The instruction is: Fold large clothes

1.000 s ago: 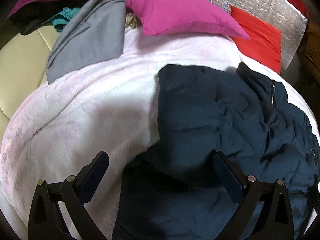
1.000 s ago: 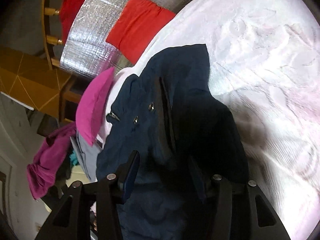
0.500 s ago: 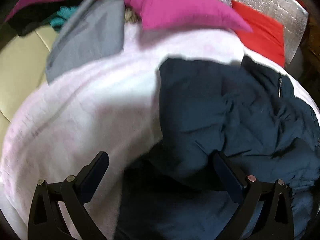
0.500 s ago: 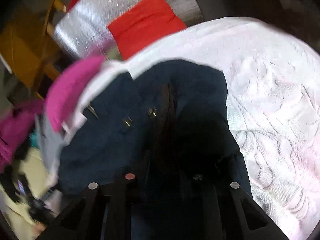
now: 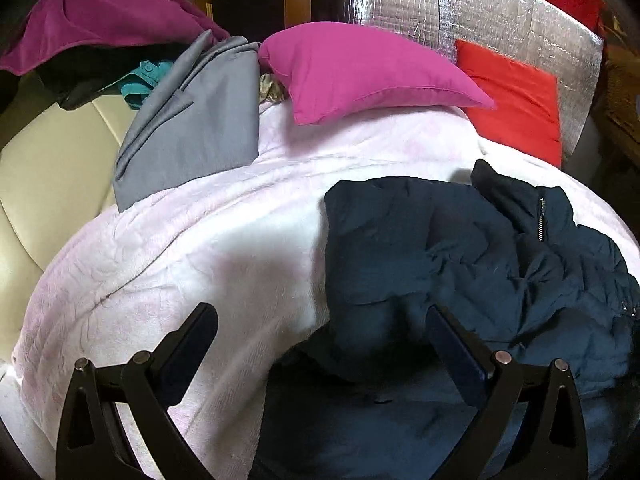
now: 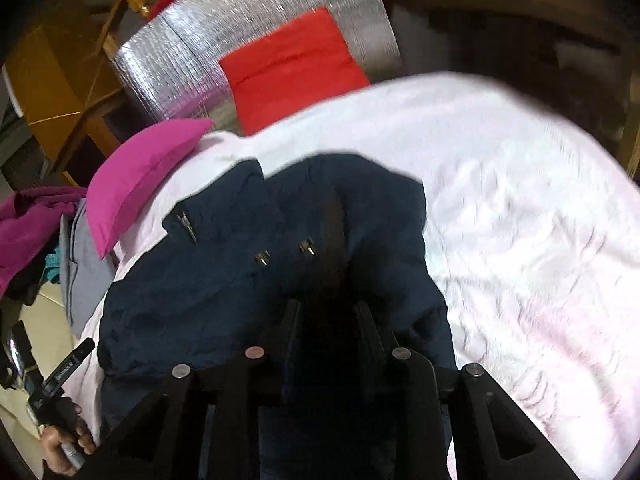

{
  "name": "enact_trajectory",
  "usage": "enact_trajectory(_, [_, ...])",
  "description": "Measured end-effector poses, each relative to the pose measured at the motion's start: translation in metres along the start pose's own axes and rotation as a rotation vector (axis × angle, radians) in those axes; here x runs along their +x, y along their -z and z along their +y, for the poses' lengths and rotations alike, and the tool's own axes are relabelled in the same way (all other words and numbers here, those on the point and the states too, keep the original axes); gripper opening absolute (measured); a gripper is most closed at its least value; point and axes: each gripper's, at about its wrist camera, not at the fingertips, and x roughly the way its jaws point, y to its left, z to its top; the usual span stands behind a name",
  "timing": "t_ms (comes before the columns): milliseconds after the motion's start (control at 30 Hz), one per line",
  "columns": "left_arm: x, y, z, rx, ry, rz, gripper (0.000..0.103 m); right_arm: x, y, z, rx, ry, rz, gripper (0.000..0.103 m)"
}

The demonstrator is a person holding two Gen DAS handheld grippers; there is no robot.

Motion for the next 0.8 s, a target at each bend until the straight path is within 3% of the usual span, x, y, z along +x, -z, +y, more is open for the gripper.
enact_trajectory(133, [0.022,0.006,-0.006,0.03,-0.016,0.096,0.103,0.013,0.003,0.03,-0.072,0.019,0.016,0.028])
enact_trajectory(200, [0.036,0.013,-0.005,0.03,-0.014,0.169,0.103,0.033,0.011,0.039,-0.089,0.026,0.093,0.028])
enact_trajectory(267, [0.039,0.013,0.0,0.002,0.012,0.184,0.103,0.06,0.023,0.038,-0.068,0.041,0.217,0.029])
enact_trajectory(367, [0.038,0.014,0.005,-0.014,0.034,0.212,0.103,0.059,0.027,0.037,-0.046,0.058,0.211,0.029])
enact_trajectory(500, [0.029,0.011,0.012,-0.027,0.045,0.191,0.103,0.034,0.024,0.042,-0.039,0.062,0.206,0.029])
enact_trajectory(667, [0.006,0.007,0.01,-0.02,0.083,0.092,0.103,0.008,0.025,0.07,-0.129,-0.04,0.134,0.029])
enact_trajectory(800, [0.021,0.015,-0.001,0.032,0.052,0.151,0.103,0.051,0.033,0.091,-0.158,-0.041,0.241,0.041])
